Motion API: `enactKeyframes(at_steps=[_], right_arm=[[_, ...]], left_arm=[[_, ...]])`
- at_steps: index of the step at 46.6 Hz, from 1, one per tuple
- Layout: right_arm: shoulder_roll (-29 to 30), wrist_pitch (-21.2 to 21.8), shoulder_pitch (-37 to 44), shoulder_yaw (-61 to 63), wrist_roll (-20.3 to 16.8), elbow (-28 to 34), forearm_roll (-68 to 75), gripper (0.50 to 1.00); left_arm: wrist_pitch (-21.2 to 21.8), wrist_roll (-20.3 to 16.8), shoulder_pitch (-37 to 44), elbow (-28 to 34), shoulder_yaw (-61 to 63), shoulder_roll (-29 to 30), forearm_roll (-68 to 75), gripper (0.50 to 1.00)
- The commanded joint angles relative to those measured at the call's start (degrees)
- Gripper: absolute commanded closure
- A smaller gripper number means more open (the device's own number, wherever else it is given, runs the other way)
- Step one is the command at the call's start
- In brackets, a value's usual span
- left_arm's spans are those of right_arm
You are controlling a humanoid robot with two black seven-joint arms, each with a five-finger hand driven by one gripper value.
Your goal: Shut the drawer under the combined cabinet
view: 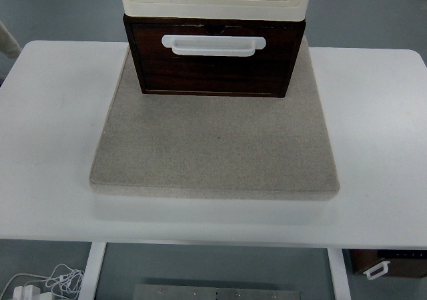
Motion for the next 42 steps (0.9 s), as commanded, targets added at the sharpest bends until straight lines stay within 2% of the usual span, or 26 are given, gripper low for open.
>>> enactKeyframes(at_steps=[1,7,15,24,29,42], right_arm=[[0.0,0.0,0.0,0.0,0.0,0.0,0.0,0.548],[0.0,0.0,0.0,0.0,0.0,0.0,0.1,0.548],[0.0,0.2,0.0,-0.1,0.0,0.0,0.0,0.548],[0.0,-0.1,0.1,0.0,0.0,0.0,-0.1,0.548],[0.0,0.0,0.1,0.0,0.0,0.0,0.0,0.548],[0.0,0.3,0.0,-0.1,0.0,0.1,-0.1,0.548]], left_arm=[[1.0,0.1,-0.8,4.3,0.3,1.0,-1.6,0.5],[4.0,0.5,-1.0,9.9,1.2,1.1,-2.4,0.5],[8.9,0.9,1.2,14.2,1.5,0.8,-2.7,0.5],[9.3,1.9,6.2,15.3,1.6,0.3,-6.4,0.5],[9.3,4.8,8.7,15.5,1.6,-1.1,-7.4,0.5],[9.2,5.1,14.1,16.3,1.6,-3.9,-9.9,0.5]])
